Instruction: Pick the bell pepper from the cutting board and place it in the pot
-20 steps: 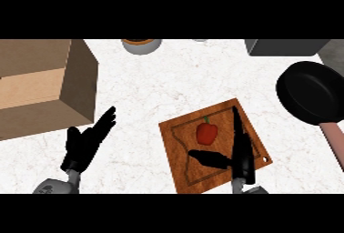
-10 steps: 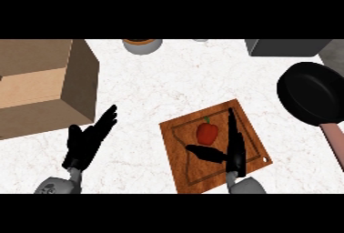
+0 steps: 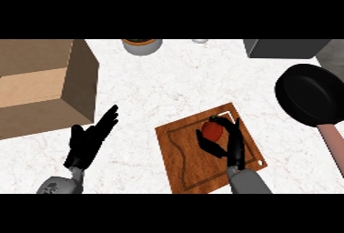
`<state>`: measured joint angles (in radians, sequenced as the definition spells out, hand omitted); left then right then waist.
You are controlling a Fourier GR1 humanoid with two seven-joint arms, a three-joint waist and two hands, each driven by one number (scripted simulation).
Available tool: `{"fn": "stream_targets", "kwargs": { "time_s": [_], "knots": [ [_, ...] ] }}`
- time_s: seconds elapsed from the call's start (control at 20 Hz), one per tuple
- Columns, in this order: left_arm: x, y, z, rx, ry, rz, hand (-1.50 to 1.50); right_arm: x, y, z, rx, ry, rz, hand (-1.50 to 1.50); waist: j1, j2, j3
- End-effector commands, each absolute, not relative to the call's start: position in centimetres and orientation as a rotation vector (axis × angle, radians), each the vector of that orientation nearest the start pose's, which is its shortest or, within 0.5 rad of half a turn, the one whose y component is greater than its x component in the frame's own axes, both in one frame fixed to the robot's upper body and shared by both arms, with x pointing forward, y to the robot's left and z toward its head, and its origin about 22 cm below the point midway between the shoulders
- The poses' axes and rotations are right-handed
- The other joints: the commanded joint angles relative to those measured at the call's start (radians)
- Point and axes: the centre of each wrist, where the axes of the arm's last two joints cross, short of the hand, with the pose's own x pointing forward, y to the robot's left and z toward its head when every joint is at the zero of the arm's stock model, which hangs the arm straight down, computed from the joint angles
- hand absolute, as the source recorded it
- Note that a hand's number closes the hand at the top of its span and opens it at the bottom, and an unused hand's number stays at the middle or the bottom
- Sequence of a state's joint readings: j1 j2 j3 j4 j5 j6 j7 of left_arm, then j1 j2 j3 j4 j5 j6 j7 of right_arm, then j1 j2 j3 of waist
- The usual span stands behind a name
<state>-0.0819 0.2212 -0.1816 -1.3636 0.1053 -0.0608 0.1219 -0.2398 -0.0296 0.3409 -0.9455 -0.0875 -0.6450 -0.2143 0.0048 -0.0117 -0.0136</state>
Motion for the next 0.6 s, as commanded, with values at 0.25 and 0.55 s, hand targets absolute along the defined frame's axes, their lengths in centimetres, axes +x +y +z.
{"fn": "stream_targets", "kwargs": {
  "time_s": [0.25,0.55],
  "knots": [
    [28.0,24.6,-2.0,-0.088,-1.271,-0.27,0.0,25.2,-13.0,-11.2,-0.336,-1.474,-0.001,1.5,0.001,0.015,0.014],
    [26.0,24.3,-1.9,-0.066,-1.29,-0.277,0.0,27.3,-32.8,-6.2,-0.153,-1.541,0.391,1.5,0.0,0.024,0.022]
  ]
}}
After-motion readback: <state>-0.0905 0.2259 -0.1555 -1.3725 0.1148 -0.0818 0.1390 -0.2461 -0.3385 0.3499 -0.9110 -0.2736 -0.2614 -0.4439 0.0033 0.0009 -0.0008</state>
